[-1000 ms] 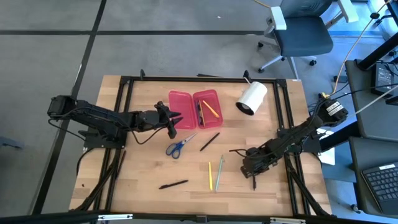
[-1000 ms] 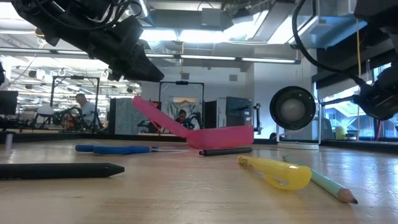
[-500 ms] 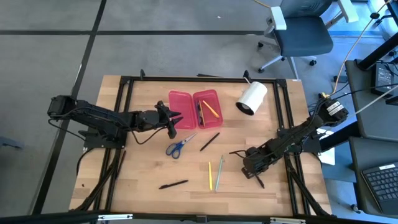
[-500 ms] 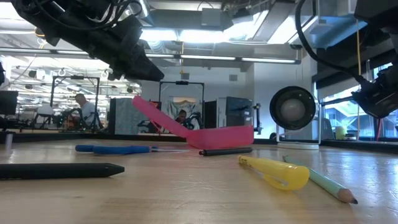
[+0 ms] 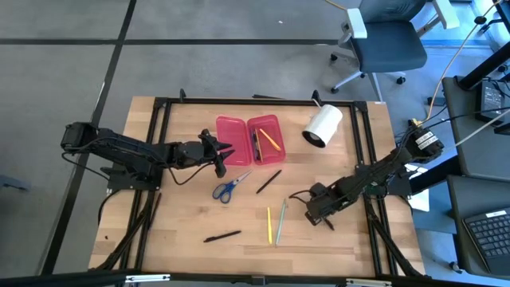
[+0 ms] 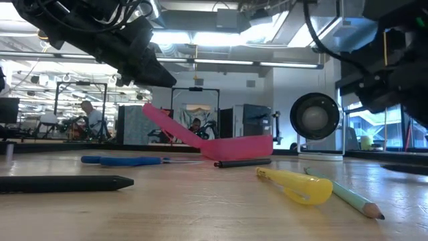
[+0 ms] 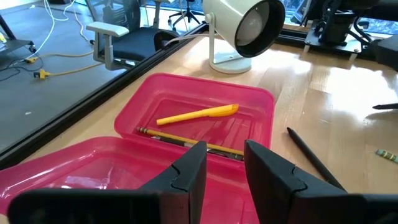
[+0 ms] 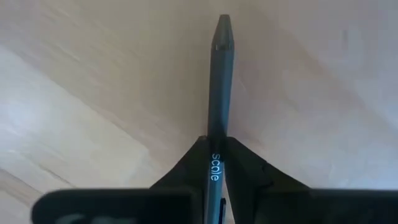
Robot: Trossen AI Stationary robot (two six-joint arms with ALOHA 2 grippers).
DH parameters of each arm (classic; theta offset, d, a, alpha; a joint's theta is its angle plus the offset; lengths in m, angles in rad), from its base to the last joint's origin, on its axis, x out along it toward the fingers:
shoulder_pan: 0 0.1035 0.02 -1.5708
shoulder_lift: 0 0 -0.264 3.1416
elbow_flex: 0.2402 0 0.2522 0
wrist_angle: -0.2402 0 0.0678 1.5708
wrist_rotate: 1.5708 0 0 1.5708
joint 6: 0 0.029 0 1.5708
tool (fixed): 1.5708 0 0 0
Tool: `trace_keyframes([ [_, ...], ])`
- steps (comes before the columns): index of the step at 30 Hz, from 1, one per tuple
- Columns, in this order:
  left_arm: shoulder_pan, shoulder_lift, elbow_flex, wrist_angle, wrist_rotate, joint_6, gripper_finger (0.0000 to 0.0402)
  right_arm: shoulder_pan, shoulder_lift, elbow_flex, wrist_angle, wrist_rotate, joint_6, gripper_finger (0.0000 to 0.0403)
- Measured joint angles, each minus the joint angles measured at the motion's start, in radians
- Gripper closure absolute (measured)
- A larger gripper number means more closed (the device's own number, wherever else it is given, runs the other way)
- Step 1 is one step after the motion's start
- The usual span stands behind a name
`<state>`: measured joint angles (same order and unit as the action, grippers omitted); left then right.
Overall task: Pick & place school supplies into a supply box
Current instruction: Put the black pen into the red supply box
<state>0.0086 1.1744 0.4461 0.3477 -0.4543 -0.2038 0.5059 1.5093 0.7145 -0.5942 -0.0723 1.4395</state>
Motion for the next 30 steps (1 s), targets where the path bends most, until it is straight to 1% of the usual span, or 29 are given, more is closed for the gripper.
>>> trace_keyframes([
  [4, 0.0, 0.0, 0.0, 0.0, 0.001, 0.0, 0.0303, -0.007, 0.0, 0.024, -0.019, 0.03, -0.04, 0.0363],
  [14, 0.0, 0.0, 0.0, 0.0, 0.001, 0.0, 0.03, -0.012, -0.003, 0.029, -0.024, 0.177, -0.069, 0.0362],
  [18, 0.0, 0.0, 0.0, 0.0, 0.0, 0.0, 0.0302, -0.014, 0.009, 0.031, -0.026, 0.184, -0.092, 0.0362],
  [25, 0.0, 0.0, 0.0, 0.017, 0.0, 0.0, 0.0301, -0.013, 0.086, 0.038, -0.029, 0.195, -0.147, 0.036],
  [30, 0.0, 0.0, 0.0, 0.024, 0.0, 0.0, 0.0301, -0.013, 0.092, 0.037, -0.027, 0.195, -0.152, 0.0356],
])
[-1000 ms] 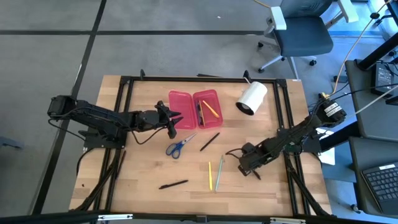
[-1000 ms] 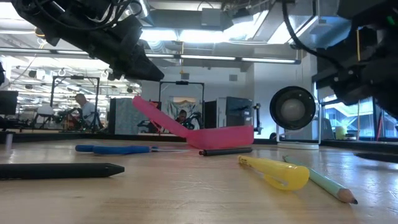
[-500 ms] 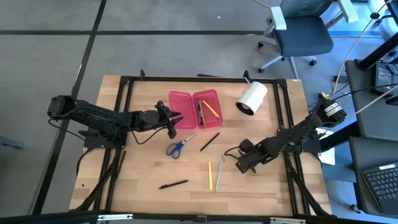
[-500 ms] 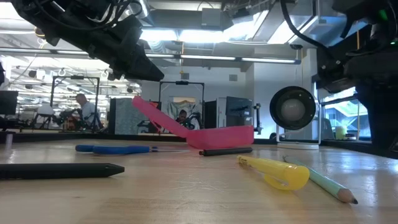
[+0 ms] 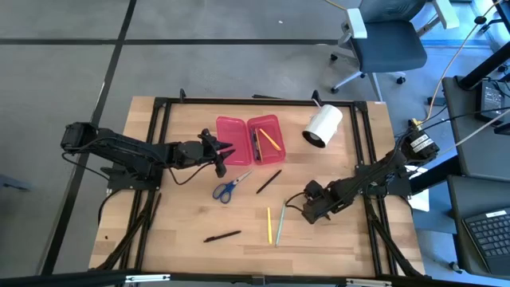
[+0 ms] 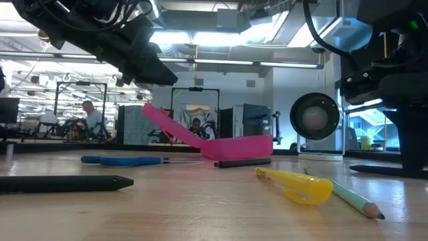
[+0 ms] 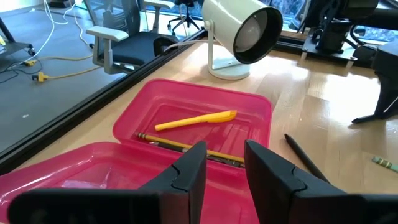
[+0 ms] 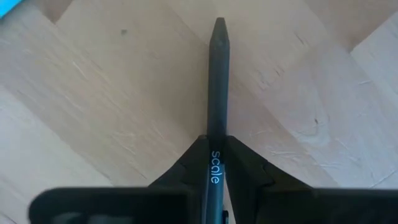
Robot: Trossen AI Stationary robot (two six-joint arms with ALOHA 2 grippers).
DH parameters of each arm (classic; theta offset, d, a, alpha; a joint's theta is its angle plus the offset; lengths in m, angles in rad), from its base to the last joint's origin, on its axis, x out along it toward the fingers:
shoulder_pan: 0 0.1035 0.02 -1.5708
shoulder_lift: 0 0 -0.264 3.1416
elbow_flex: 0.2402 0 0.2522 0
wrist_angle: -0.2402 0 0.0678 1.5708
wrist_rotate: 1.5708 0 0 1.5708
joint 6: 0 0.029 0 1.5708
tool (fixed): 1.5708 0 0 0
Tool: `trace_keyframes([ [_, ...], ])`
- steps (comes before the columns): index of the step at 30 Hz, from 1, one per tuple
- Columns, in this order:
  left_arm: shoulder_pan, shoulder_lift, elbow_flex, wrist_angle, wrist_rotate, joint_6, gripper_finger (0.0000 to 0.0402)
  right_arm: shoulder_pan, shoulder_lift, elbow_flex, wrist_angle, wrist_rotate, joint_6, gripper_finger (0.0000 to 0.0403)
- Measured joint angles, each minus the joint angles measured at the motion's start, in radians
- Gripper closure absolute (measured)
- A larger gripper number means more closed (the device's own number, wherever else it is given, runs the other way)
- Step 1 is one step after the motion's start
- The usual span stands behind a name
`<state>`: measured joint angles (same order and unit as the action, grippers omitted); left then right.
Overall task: Pick & place school supplies into a supply box
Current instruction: Put the black pen into the red supply box
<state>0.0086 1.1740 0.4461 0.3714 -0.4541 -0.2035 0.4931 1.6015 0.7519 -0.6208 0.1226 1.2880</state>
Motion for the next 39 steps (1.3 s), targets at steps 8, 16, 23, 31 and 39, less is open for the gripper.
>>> trace_keyframes([
  [8, 0.0, 0.0, 0.0, 0.0, 0.0, 0.0, 0.0301, 0.0, 0.004, -0.002, 0.004, -0.008, -0.006, 0.0341],
  [16, 0.0, 0.0, 0.0, 0.0, 0.0, 0.0, 0.0298, -0.001, 0.004, -0.003, 0.009, -0.026, -0.005, 0.032],
  [23, 0.0, 0.0, 0.0, 0.0, 0.001, 0.0, 0.0298, -0.001, 0.004, -0.003, 0.013, -0.031, -0.006, 0.0296],
  [31, 0.0, 0.0, 0.0, 0.0, 0.002, 0.0, 0.03, 0.0, 0.004, -0.003, 0.011, -0.029, -0.01, 0.0287],
  [39, 0.0, 0.0, 0.0, -0.001, 0.003, 0.0, 0.0302, 0.0, 0.004, -0.004, 0.008, -0.023, -0.011, 0.0286],
])
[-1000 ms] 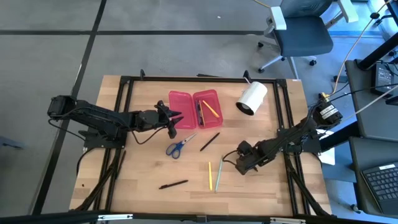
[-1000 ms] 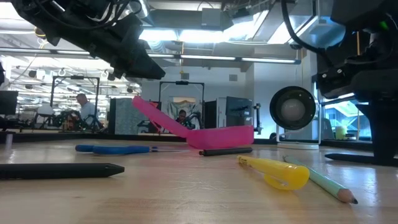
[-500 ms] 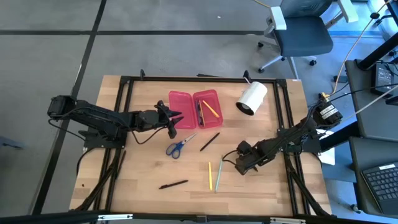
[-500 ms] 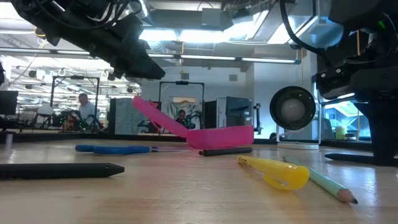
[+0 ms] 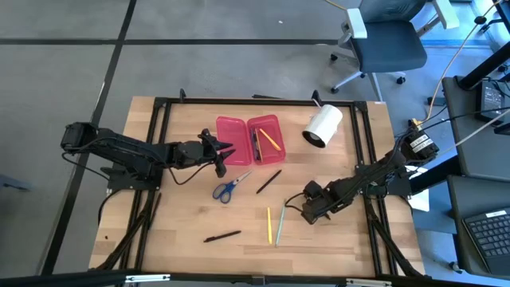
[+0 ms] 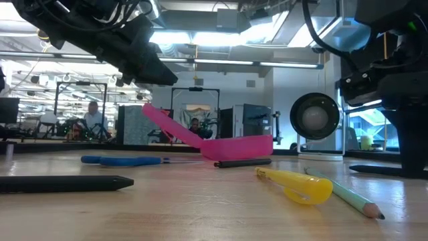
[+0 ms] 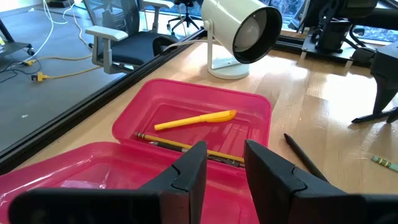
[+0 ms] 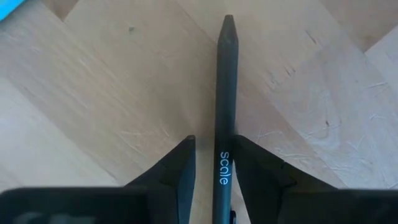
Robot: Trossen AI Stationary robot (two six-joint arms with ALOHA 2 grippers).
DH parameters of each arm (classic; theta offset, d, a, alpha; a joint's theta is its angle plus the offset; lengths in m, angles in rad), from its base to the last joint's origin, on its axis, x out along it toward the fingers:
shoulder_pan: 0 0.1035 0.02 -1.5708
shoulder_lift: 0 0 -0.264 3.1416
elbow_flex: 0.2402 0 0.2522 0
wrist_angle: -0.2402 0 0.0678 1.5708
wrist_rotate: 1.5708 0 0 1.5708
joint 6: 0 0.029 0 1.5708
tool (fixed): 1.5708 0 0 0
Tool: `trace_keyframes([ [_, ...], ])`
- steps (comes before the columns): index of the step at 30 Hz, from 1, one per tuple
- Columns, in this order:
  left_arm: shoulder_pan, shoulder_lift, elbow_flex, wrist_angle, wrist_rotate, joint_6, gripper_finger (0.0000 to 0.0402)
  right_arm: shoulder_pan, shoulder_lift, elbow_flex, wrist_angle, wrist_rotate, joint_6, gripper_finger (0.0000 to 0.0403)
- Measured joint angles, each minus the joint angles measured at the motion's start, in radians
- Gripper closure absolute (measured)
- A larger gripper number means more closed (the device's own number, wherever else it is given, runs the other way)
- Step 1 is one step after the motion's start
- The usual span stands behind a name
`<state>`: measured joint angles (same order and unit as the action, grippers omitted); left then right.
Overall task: Pick & place school supplies into a supply box
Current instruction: Put the black pen into the red supply box
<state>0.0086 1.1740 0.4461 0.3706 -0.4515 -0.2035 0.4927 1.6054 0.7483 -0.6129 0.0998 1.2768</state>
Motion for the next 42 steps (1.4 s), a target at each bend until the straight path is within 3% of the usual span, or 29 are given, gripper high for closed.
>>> trace_keyframes([
  [16, 0.0, 0.0, 0.0, 0.0, 0.0, 0.0, 0.0302, 0.0, 0.0, 0.0, -0.006, 0.004, -0.104, 0.0359],
  [22, 0.0, 0.0, 0.0, 0.0, 0.0, 0.0, 0.0297, 0.0, 0.0, 0.006, -0.013, 0.004, -0.103, 0.0355],
  [30, 0.0, 0.0, 0.0, -0.001, 0.0, 0.0, 0.0301, 0.0, -0.007, 0.131, -0.12, 0.011, -0.154, 0.036],
  [37, 0.0, 0.0, 0.0, -0.002, 0.0, 0.0, 0.0302, -0.042, -0.007, 0.271, -0.22, 0.127, -0.194, 0.0354],
  [42, -0.001, 0.0, 0.0, -0.017, 0.088, 0.039, 0.0302, -0.147, -0.008, 0.384, -0.258, 0.283, -0.39, 0.0353],
])
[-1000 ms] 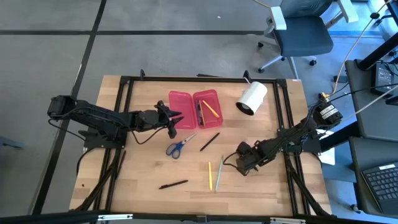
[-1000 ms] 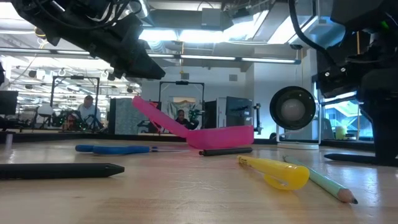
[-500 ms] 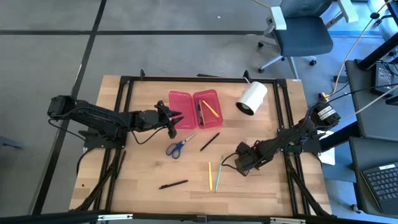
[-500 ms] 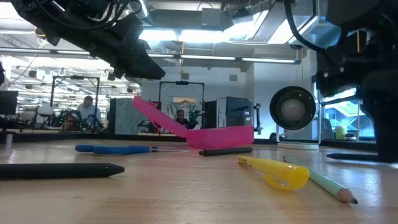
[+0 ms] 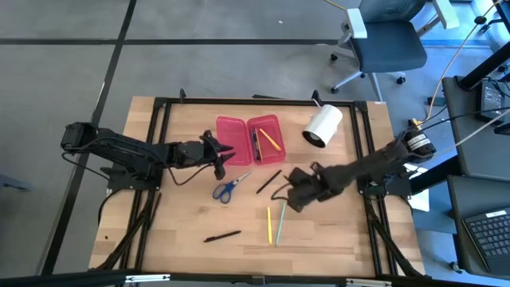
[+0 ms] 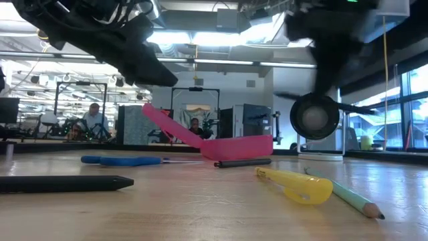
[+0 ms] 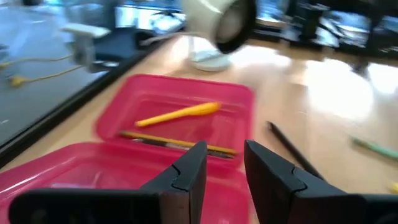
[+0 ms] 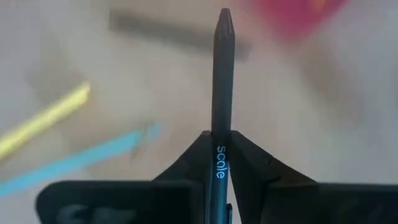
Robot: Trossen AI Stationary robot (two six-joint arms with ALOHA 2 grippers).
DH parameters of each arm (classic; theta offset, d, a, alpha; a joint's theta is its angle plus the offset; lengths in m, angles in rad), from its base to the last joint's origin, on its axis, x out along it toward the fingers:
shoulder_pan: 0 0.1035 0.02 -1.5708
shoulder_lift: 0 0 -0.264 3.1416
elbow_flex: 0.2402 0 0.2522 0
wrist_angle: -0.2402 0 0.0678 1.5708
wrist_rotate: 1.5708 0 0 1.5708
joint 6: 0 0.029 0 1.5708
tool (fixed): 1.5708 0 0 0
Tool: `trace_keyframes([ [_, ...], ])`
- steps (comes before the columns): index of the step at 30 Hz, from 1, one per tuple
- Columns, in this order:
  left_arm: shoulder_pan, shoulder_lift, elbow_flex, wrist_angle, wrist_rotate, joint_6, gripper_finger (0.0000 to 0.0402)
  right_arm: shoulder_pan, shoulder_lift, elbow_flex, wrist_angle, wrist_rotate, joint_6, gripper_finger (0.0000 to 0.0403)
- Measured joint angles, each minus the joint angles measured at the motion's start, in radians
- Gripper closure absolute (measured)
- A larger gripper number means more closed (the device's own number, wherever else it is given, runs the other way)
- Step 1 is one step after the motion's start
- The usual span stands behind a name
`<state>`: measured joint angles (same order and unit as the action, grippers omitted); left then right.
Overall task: Pick & place school supplies into a supply box
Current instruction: Put the black pen into the red supply box
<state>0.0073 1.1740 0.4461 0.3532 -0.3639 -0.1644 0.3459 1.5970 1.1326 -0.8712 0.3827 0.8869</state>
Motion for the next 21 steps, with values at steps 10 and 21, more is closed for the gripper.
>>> trace_keyframes([
  [10, -0.009, -0.059, 0.0, -0.07, 0.271, -0.102, 0.0302, -0.311, -0.002, 0.106, 0.327, 0.005, -0.464, 0.0352],
  [21, -0.137, -0.124, 0.0, -0.182, 0.172, -0.276, 0.0298, -0.569, 0.115, 0.083, 0.52, -0.115, -0.582, 0.0352],
])
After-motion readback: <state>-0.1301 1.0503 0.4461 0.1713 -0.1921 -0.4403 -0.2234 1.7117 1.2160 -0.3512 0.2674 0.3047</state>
